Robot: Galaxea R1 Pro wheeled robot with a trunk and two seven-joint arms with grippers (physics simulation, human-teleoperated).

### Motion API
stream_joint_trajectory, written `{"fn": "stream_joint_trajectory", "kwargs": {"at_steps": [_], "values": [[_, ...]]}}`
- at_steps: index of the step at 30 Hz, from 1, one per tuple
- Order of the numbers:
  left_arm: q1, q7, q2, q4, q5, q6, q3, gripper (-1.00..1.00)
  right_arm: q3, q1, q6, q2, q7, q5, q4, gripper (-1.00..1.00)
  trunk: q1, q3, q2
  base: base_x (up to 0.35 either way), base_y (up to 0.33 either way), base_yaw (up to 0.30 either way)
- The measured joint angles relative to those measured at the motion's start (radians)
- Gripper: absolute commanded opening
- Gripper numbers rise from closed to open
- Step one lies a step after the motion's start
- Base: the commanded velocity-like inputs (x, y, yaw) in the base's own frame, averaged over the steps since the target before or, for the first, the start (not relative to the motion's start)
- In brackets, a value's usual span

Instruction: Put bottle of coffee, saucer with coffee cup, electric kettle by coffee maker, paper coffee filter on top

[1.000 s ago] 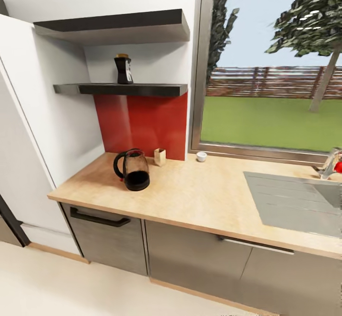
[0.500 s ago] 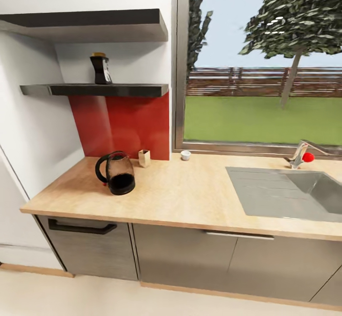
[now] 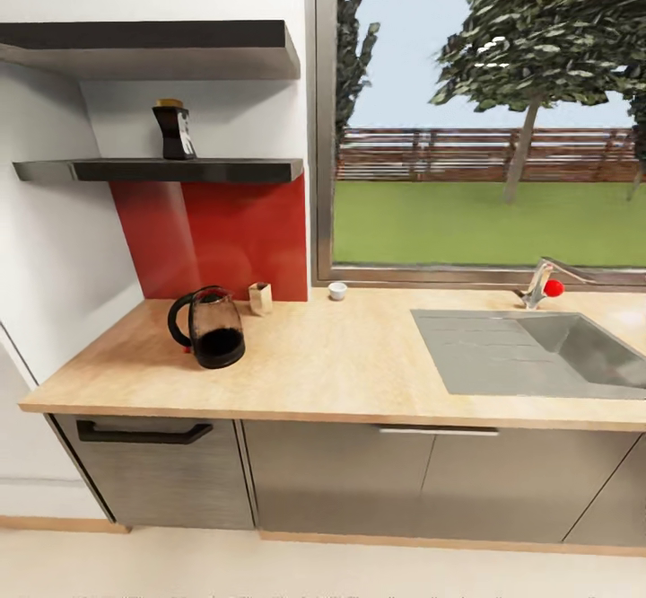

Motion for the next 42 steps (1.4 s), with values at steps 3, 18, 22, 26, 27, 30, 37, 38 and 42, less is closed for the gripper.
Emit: {"fn": "stream_joint_trajectory", "kwargs": {"at_steps": [3,18,22,26,27,30,37,38,42], "values": [[0.002,0.0,-0.001,-0.053,0.004,-0.068,0.009,1.0,0.002,0.0,-0.001,0.0,0.0,0.002,0.001,1.0,0.0,0.0,0.0,-0.087,0.035,0.0],[0.006,-0.003,-0.019,-0.531,0.013,-0.201,0.014,1.0,0.004,0.0,-0.004,0.002,-0.001,0.004,0.002,1.0,0.0,0.0,0.0,-0.052,0.023,0.0],[0.007,-0.005,-0.055,-0.635,0.013,-0.247,0.014,1.0,0.004,0.0,-0.004,0.002,-0.001,0.004,0.003,1.0,0.0,0.0,0.0,0.0,0.0,0.0],[0.006,-0.005,-0.098,-0.772,0.011,-0.284,0.013,1.0,0.004,0.0,-0.004,0.002,-0.001,0.004,0.003,1.0,0.0,0.0,0.0,0.0,0.0,0.0],[0.006,-0.005,-0.102,-0.791,0.012,-0.292,0.013,1.0,0.004,0.0,-0.004,0.002,-0.001,0.004,0.003,1.0,0.0,0.0,0.0,0.0,0.0,0.0],[0.0,-0.006,-0.114,-0.865,0.012,-0.324,0.01,1.0,0.004,0.0,-0.004,0.002,-0.001,0.004,0.003,1.0,0.0,0.0,0.0,0.0,0.0,0.0],[-0.005,-0.007,-0.157,-1.036,0.009,-0.338,-0.012,1.0,0.004,0.0,-0.004,0.002,-0.001,0.004,0.005,1.0,0.0,0.0,0.0,0.0,0.0,0.0],[-0.01,-0.007,-0.161,-1.083,0.009,-0.337,-0.015,1.0,0.004,0.0,-0.004,0.002,0.0,0.004,0.005,1.0,0.0,0.0,0.0,0.0,0.0,0.0],[-0.215,-0.007,-0.186,-1.178,0.008,-0.285,-0.07,1.0,0.004,0.0,-0.005,0.002,0.0,0.004,0.005,1.0,0.0,0.0,0.0,0.0,0.0,0.0]]}}
